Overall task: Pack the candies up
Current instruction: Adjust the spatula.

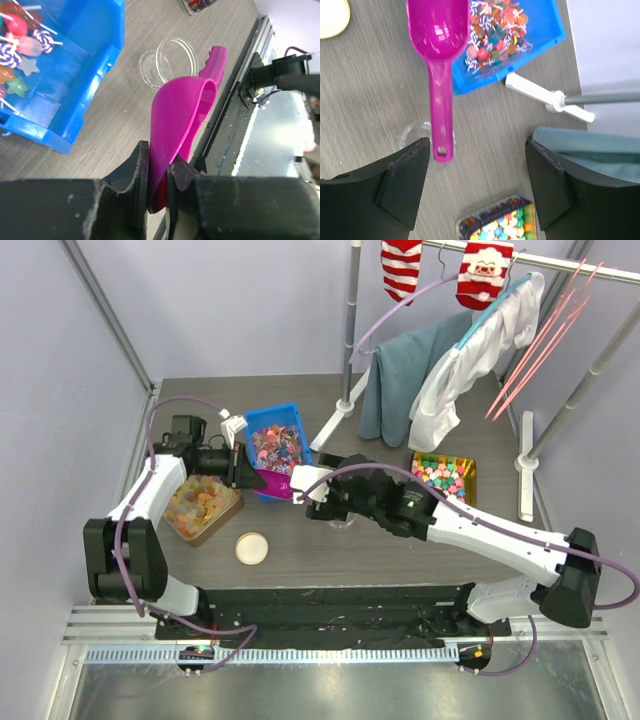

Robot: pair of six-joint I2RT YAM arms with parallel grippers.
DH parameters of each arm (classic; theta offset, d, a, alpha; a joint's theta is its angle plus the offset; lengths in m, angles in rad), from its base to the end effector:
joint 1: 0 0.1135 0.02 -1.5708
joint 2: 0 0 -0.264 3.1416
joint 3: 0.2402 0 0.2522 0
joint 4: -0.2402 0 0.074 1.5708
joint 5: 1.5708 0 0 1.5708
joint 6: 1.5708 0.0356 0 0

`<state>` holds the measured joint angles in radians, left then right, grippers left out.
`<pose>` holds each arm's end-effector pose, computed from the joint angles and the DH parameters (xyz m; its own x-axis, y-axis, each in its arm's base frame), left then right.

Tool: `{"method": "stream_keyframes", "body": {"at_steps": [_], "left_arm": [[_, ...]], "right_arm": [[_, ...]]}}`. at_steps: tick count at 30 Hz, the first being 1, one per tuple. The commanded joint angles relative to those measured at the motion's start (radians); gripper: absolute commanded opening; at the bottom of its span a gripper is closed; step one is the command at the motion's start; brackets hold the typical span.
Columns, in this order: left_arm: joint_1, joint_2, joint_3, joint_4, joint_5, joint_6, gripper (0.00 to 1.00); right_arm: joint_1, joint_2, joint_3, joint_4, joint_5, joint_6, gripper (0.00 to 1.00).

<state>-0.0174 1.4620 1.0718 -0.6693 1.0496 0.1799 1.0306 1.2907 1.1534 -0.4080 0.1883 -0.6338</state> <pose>0.2850 -0.0358 0.2583 -0.7804 0.1027 -0.6167 0.5820 0.4798 -0.6566 0.1554 0.2462 0.3366 0.2352 -0.7389 -0.6314 -0.7705 0.2543 -0.5846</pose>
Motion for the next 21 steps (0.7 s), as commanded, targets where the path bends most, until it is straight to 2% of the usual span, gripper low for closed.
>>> {"method": "stream_keyframes", "body": {"at_steps": [1, 4, 10, 14, 21], "left_arm": [[0.007, 0.050, 0.060, -0.078, 0.075, 0.015, 0.00], [0.007, 0.061, 0.066, -0.096, 0.081, 0.038, 0.00], [0.008, 0.041, 0.053, -0.082, 0.079, 0.043, 0.00], [0.008, 0.041, 0.047, -0.084, 0.084, 0.050, 0.00], [0.008, 0.044, 0.039, -0.079, 0.084, 0.059, 0.00]], "right_arm": [[0.034, 0.041, -0.026, 0.187, 0.063, -0.015, 0.80], [0.034, 0.082, -0.009, 0.205, 0.031, 0.000, 0.80], [0.034, 0.166, 0.040, 0.202, -0.056, 0.051, 0.72], [0.034, 0.208, 0.034, 0.215, -0.069, 0.060, 0.59], [0.034, 0.257, 0.009, 0.293, -0.050, 0.072, 0.59]]}}
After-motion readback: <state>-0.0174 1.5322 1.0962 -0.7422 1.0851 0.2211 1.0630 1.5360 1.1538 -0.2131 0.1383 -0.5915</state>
